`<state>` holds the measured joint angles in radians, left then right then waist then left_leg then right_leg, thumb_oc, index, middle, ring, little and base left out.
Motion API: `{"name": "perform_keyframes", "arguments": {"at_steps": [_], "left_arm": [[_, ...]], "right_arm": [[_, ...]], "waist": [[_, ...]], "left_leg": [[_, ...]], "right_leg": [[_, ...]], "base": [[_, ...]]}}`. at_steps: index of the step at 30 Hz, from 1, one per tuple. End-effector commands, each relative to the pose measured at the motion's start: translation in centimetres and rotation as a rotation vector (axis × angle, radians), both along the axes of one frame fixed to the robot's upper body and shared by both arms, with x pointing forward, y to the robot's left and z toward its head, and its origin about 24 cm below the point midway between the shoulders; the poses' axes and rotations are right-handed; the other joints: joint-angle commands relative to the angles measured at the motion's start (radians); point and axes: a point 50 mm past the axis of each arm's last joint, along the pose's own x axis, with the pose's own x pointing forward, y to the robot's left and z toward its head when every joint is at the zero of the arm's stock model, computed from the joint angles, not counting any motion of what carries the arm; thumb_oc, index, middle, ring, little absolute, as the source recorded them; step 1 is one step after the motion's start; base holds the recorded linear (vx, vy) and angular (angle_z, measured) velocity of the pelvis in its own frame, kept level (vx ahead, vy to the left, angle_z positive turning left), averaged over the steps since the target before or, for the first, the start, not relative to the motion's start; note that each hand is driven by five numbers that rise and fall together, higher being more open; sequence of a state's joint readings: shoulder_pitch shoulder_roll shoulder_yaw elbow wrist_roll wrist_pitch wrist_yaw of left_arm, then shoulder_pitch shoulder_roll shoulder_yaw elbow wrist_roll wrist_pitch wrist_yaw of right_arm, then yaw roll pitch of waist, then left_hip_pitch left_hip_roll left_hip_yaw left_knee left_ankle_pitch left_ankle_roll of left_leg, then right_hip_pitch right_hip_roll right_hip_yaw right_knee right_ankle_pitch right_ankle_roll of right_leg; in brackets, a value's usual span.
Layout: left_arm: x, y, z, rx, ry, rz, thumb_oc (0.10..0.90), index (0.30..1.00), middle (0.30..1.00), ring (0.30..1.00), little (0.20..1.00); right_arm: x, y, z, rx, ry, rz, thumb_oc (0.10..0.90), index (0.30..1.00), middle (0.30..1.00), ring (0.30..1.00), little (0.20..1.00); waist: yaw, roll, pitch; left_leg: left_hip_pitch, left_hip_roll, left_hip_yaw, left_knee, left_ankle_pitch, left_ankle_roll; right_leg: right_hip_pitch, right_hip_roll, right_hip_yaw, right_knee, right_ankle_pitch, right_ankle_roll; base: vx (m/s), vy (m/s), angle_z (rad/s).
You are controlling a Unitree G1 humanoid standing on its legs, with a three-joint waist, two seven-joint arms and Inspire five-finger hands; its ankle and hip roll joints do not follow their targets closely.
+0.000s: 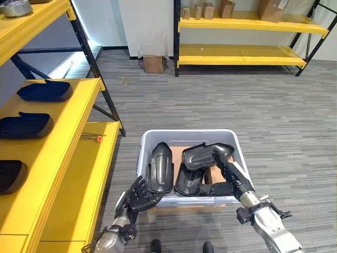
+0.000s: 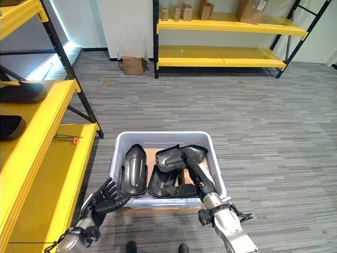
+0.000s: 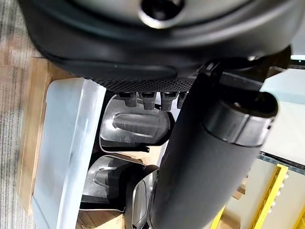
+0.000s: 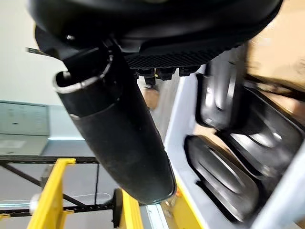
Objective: Move parts from the plastic box to the shelf.
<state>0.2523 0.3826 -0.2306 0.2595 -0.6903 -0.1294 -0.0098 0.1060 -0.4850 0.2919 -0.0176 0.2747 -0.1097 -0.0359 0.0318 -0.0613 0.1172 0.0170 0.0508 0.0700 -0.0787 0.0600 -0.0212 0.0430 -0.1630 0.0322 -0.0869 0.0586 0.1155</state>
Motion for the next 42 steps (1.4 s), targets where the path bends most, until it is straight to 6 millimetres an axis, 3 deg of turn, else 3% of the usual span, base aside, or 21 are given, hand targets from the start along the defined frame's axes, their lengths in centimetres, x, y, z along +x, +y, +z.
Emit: {"name": "perform_keyframes", "arguments": {"at_steps": [1,5,12,15,16,23,32,42], "left_arm": [[3.0,0.2,3.2,0.043,-0.192,-0.062,0.9,1.0,1.0,1.0,1.0],[3.5,-0.1,3.5,0.045,-0.195,-0.098,0.9,1.0,1.0,1.0,1.0],[4.2,-0.8,4.4,0.038,-0.214,-0.16,0.9,1.0,1.0,1.0,1.0],[5.8,-2.0,5.8,0.008,-0.271,-0.185,0.9,1.0,1.0,1.0,1.0],[5.8,-2.0,5.9,0.008,-0.273,-0.183,0.9,1.0,1.0,1.0,1.0],[7.0,-2.9,6.8,0.002,-0.306,-0.206,0.9,1.0,1.0,1.0,1.0],[8.1,-3.0,7.7,0.002,-0.335,-0.167,0.9,1.0,1.0,1.0,1.0],[8.8,-3.5,8.1,-0.014,-0.35,-0.143,0.9,1.0,1.0,1.0,1.0]], "right_arm": [[3.2,0.2,7.5,-0.011,-0.392,0.03,0.9,1.0,1.0,1.0,1.0],[4.9,1.0,9.9,-0.064,-0.488,0.049,0.9,1.0,1.0,1.0,1.0],[8.2,1.5,11.5,-0.122,-0.518,-0.012,0.9,1.0,1.0,1.0,1.0],[12.3,3.7,14.6,-0.211,-0.557,-0.023,0.9,1.0,1.0,1.0,1.0],[12.4,3.8,14.7,-0.211,-0.56,-0.021,0.9,1.0,1.0,1.0,1.0],[15.9,5.3,21.3,-0.274,-0.668,-0.096,0.9,1.0,1.0,1.0,1.0],[17.5,7.8,23.9,-0.094,-0.618,-0.117,0.9,1.0,1.0,1.0,1.0],[18.2,8.8,26.1,0.032,-0.619,-0.212,0.9,1.0,1.0,1.0,1.0]], "waist": [[0.019,-0.01,-0.061],[0.034,-0.016,-0.038],[0.054,-0.018,0.006],[0.073,-0.021,0.085],[0.072,-0.021,0.086],[0.078,-0.021,0.169],[0.076,-0.01,0.241],[0.087,0.006,0.285]], "left_leg": [[-0.067,0.02,-0.041,0.075,-0.077,0.015],[-0.112,0.027,-0.053,0.112,-0.08,0.007],[-0.193,0.031,-0.072,0.149,-0.071,-0.001],[-0.292,0.043,-0.077,0.21,-0.065,-0.009],[-0.295,0.044,-0.076,0.213,-0.066,-0.009],[-0.369,0.048,-0.058,0.233,-0.057,-0.01],[-0.43,0.044,-0.038,0.263,-0.058,-0.009],[-0.497,0.035,-0.031,0.306,-0.068,0.0]], "right_leg": [[0.024,-0.068,-0.048,0.056,-0.055,0.045],[0.01,-0.064,-0.058,0.052,-0.051,0.039],[-0.034,-0.058,-0.083,0.054,-0.047,0.028],[-0.125,-0.05,-0.076,0.08,-0.031,0.016],[-0.127,-0.05,-0.075,0.082,-0.031,0.016],[-0.224,-0.044,-0.05,0.107,-0.013,0.009],[-0.303,-0.043,-0.035,0.139,-0.001,0.002],[-0.36,-0.046,-0.033,0.157,0.014,0.005]], "base": [[0.0,0.0,0.0],[-0.02,-0.026,0.03],[-0.07,-0.027,0.09],[-0.2,-0.027,0.16],[-0.11,-0.001,-0.02],[-0.09,0.021,-0.12],[-0.05,0.022,-0.04],[-0.03,0.013,-0.05]]}}
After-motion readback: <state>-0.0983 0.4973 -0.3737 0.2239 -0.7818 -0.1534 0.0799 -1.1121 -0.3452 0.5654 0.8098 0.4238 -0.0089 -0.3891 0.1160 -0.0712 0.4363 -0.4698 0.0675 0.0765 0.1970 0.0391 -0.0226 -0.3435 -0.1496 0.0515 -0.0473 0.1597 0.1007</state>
